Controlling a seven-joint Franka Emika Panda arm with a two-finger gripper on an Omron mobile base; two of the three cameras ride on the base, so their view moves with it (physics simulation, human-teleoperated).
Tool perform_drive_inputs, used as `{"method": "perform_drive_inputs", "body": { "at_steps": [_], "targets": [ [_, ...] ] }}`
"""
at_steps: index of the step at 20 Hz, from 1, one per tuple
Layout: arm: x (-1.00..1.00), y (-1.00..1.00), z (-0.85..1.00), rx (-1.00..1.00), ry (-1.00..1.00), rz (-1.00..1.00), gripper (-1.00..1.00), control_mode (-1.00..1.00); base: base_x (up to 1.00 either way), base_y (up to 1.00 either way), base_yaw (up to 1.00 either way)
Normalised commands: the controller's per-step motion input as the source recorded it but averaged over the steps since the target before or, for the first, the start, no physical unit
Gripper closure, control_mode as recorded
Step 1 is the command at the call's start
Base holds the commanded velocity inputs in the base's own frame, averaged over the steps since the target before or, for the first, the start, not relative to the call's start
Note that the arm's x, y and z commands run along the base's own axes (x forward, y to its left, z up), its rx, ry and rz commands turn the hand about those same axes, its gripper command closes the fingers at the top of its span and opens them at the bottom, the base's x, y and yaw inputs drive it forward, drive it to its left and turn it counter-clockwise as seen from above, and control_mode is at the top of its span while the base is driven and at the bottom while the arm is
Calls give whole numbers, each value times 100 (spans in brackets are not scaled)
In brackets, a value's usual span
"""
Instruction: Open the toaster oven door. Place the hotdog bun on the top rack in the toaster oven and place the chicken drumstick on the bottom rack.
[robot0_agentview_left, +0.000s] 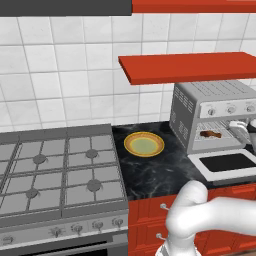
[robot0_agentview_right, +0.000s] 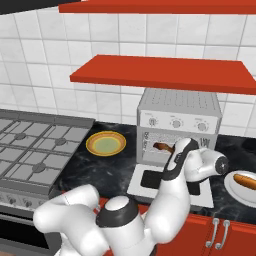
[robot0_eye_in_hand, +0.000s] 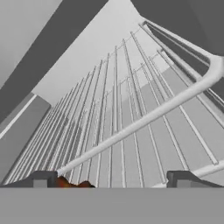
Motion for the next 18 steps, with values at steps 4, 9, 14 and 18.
{"method": "perform_drive_inputs", "body": {
  "at_steps": [4,9,14,18],
  "targets": [
    [8,-32,-5,0,-4,-1,-100,-100,0,0,0],
    [0,-31,0,2,-1,0,-100,-100,0,0,0],
    [-12,1,7,3,0,0,-100,-100,0,0,0],
    [0,14,3,1,0,0,-100,-100,0,0,0]
  ]
}}
